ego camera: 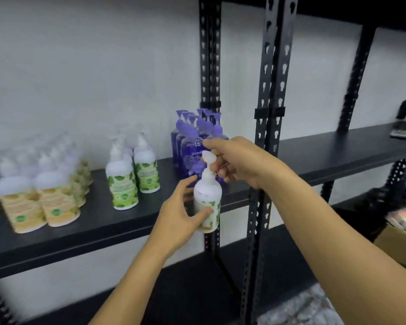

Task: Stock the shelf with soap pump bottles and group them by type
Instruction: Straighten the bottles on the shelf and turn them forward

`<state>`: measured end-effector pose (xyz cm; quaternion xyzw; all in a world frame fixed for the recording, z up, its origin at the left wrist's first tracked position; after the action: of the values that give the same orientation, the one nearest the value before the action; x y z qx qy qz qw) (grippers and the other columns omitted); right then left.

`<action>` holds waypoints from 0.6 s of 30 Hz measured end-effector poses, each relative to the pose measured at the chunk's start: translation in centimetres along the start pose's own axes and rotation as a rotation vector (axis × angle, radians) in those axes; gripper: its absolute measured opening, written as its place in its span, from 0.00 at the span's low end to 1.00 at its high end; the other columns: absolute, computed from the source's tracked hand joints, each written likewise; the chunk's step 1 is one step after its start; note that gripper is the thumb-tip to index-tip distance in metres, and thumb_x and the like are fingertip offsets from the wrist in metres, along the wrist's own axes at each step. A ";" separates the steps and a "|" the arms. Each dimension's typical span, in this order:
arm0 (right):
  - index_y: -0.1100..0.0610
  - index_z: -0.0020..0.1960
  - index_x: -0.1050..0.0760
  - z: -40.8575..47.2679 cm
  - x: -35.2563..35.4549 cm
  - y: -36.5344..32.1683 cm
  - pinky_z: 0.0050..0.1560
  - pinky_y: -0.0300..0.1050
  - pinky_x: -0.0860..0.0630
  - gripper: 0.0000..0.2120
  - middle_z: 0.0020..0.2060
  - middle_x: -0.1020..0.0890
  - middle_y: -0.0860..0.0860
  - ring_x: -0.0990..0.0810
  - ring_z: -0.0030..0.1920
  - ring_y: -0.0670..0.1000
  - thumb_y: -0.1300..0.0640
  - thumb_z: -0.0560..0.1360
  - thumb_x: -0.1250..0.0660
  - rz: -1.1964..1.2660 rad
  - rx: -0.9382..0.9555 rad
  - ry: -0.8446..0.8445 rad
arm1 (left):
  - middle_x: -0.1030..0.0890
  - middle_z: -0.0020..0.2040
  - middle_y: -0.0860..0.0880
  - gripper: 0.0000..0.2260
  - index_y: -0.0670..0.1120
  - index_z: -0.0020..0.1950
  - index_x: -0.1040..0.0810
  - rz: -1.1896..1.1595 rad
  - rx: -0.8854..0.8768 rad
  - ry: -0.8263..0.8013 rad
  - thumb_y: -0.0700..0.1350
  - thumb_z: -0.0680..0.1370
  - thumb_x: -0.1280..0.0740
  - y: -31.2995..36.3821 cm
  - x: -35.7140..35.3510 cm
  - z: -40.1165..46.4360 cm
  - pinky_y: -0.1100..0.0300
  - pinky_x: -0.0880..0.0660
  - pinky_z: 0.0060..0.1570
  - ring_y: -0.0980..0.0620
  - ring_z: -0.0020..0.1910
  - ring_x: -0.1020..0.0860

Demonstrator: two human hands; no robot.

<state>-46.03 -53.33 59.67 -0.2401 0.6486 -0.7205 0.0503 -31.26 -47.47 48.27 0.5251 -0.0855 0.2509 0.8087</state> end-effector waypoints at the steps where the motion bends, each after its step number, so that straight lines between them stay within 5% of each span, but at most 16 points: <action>1: 0.59 0.53 0.22 0.3 -0.5 -1.0 0.29 0.40 0.27 0.17 0.30 0.20 0.51 0.28 0.28 0.48 0.44 0.78 0.34 -0.003 0.015 -0.002 | 0.20 0.59 0.59 0.29 0.60 0.70 0.32 -0.017 -0.004 0.023 0.45 0.74 0.25 0.1 0.8 0.1 0.60 0.22 0.57 0.64 0.56 0.21; 4: 0.60 0.52 0.21 1.0 -1.9 -3.4 0.29 0.40 0.28 0.17 0.31 0.20 0.52 0.28 0.29 0.48 0.45 0.79 0.34 -0.022 0.044 -0.015 | 0.20 0.58 0.59 0.27 0.59 0.68 0.30 -0.054 -0.010 0.075 0.43 0.74 0.25 0.3 2.5 0.0 0.56 0.21 0.56 0.62 0.56 0.21; 15: 0.63 0.51 0.17 3.4 -6.1 -4.7 0.33 0.41 0.31 0.21 0.27 0.23 0.47 0.28 0.26 0.45 0.44 0.78 0.35 -0.068 0.201 -0.001 | 0.20 0.52 0.59 0.24 0.60 0.59 0.29 -0.041 -0.017 0.333 0.44 0.70 0.23 0.2 5.6 -0.2 0.68 0.23 0.45 0.64 0.48 0.21; 18: 0.54 0.45 0.20 3.2 -6.7 -4.0 0.37 0.38 0.31 0.14 0.34 0.21 0.44 0.25 0.31 0.40 0.45 0.79 0.34 -0.069 0.320 0.064 | 0.21 0.52 0.60 0.24 0.61 0.57 0.30 -0.034 -0.012 0.395 0.43 0.70 0.23 0.3 6.5 0.0 0.72 0.25 0.43 0.67 0.47 0.22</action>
<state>-37.86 -53.03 61.78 -0.2283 0.5181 -0.8232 0.0422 -25.82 -45.35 51.16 0.4624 0.0823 0.3349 0.8169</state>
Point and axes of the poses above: each hand's wrist, its own z-axis towards the middle knuckle, its own x-axis out of the back of the hand, y = z × x, the point moved 2 cm from there along z, towards the middle knuckle
